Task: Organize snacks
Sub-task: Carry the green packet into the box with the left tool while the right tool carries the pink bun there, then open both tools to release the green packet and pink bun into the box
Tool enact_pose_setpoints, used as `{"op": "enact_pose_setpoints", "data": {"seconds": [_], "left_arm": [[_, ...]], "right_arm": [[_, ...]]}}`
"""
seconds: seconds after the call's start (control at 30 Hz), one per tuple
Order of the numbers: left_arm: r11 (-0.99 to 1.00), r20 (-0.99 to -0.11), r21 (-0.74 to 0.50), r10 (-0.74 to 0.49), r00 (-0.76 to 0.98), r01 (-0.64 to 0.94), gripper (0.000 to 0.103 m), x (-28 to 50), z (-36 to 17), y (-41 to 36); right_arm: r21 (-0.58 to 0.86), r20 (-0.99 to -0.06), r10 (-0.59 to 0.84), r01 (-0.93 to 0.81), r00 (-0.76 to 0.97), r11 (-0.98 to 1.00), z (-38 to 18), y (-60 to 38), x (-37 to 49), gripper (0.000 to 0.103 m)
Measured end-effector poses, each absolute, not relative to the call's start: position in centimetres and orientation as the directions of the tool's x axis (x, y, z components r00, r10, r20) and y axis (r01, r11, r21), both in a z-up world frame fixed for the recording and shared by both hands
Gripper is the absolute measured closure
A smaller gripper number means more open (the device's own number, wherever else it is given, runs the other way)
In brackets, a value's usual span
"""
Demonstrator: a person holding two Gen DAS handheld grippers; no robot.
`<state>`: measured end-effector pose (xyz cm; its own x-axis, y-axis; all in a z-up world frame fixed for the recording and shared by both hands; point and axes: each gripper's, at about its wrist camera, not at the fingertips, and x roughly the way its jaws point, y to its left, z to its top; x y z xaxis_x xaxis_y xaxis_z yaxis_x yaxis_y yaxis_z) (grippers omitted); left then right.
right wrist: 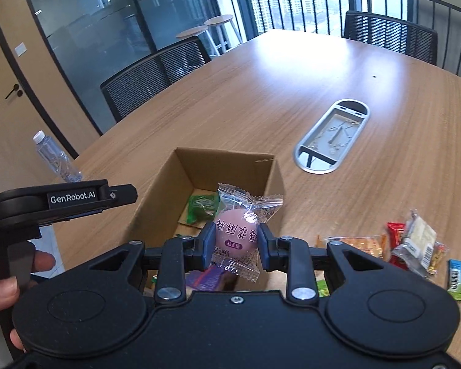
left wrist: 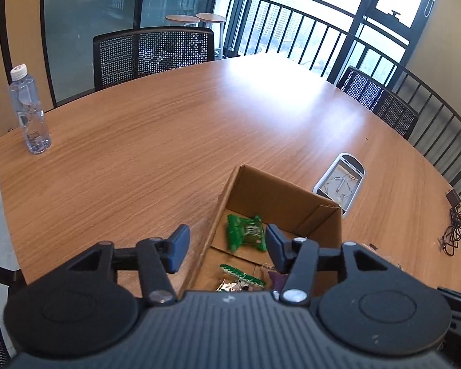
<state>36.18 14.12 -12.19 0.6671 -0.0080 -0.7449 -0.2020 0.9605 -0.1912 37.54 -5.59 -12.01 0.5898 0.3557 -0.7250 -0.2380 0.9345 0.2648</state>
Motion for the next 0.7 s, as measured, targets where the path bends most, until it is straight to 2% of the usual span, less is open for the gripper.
{"op": "enact_pose_setpoints", "data": {"seconds": [0.1,0.23,0.27,0.3,0.33,0.47,0.6,0.7], "left_arm": [[0.958,-0.752,-0.195,-0.009,0.659,-0.210,0.039,35.7,-12.3,14.6],[0.952,-0.758,-0.204,-0.006,0.653,-0.228,0.034,34.9,-12.2,15.3],[0.951,-0.759,-0.203,-0.002,0.651,-0.233,0.033,34.8,-12.2,15.4],[0.950,-0.760,-0.200,0.003,0.649,-0.238,0.031,34.6,-12.2,15.5],[0.950,-0.761,-0.199,0.005,0.649,-0.240,0.030,34.5,-12.2,15.5],[0.946,-0.761,-0.206,0.007,0.649,-0.252,0.021,34.0,-12.3,15.6],[0.950,-0.733,-0.195,0.024,0.680,-0.244,0.000,33.6,-12.2,14.9],[0.954,-0.724,-0.198,0.013,0.689,-0.225,0.000,33.6,-12.0,14.1]], "right_arm": [[0.272,-0.724,0.372,-0.255,0.581,0.928,-12.0,-4.7,37.6,0.074],[0.284,-0.710,0.393,-0.273,0.584,0.919,-11.9,-4.3,37.7,0.070],[0.290,-0.706,0.402,-0.280,0.583,0.915,-11.8,-4.3,37.7,0.066],[0.294,-0.704,0.407,-0.282,0.582,0.913,-11.8,-4.4,37.6,0.054],[0.295,-0.701,0.406,-0.281,0.586,0.913,-11.8,-4.5,37.5,0.048],[0.297,-0.706,0.397,-0.264,0.586,0.918,-12.0,-5.3,36.8,0.044],[0.289,-0.706,0.381,-0.248,0.597,0.925,-12.2,-6.7,35.9,0.033],[0.285,-0.709,0.362,-0.224,0.605,0.932,-12.3,-7.9,35.4,0.027]]}}
